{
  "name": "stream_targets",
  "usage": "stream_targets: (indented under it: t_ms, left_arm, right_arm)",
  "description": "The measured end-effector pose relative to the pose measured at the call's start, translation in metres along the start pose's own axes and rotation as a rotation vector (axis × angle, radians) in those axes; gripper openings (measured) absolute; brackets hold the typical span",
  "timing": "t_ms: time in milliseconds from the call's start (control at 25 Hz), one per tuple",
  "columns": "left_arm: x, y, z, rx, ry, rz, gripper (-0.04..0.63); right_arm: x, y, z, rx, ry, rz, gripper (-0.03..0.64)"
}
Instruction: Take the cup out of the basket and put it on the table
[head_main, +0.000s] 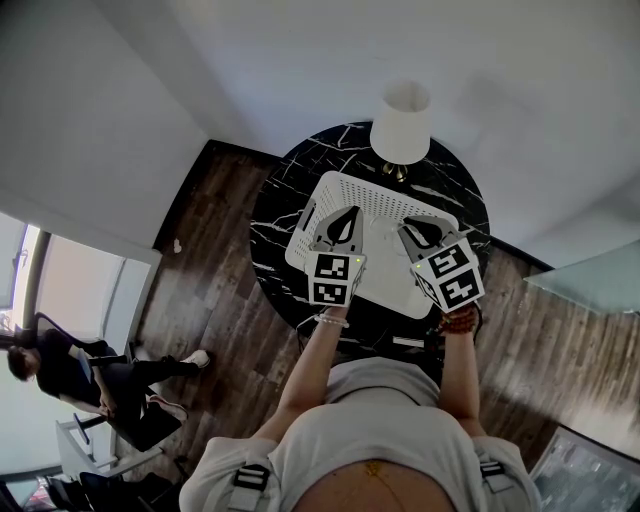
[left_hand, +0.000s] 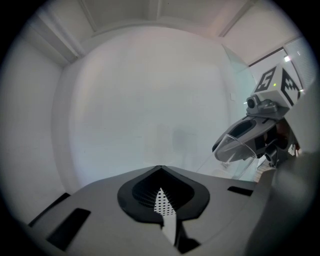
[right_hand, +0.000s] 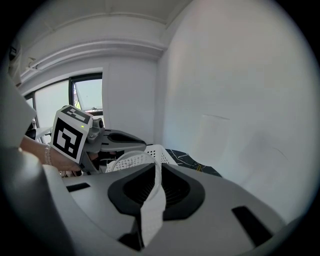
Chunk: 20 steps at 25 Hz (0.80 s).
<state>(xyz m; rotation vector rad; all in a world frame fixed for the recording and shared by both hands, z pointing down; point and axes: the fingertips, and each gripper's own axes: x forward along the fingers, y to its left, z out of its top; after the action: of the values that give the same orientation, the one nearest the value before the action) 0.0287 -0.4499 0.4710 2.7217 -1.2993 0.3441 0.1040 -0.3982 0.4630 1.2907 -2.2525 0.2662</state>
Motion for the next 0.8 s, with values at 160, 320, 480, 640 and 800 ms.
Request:
stream_targets:
  t_ms: [160, 320, 480, 640, 800]
  left_arm:
    - [-0.0002, -0.0004, -0.0027, 0.001, 0.006, 0.0, 0.005]
    - [-0.0016, 0.0004, -0.0015, 0.001, 0.003, 0.001, 0.005]
    - [-0.0031, 0.0013, -0.0033, 0.002, 0.009, 0.006, 0.005]
    - [-0.0029, -0.0007, -0.0021, -0.004, 0.0, 0.0, 0.005]
    - [-0.0017, 0.0006, -0.006, 0.0, 0.007, 0.004, 0.005]
  right_arm:
    - [0.0006, 0.0002, -0.0007, 0.001, -0.003, 0.001, 0.043]
    - [0.0014, 0.0012, -0.0016, 0.0, 0.0, 0.0, 0.043]
    - [0.0007, 0.0027, -0.0015, 0.002, 0.001, 0.005, 0.043]
    - [0.0006, 0.0032, -0.0019, -0.005, 0.007, 0.004, 0.043]
    - [0.0019, 0.003, -0.0033, -0.012, 0.016, 0.003, 0.043]
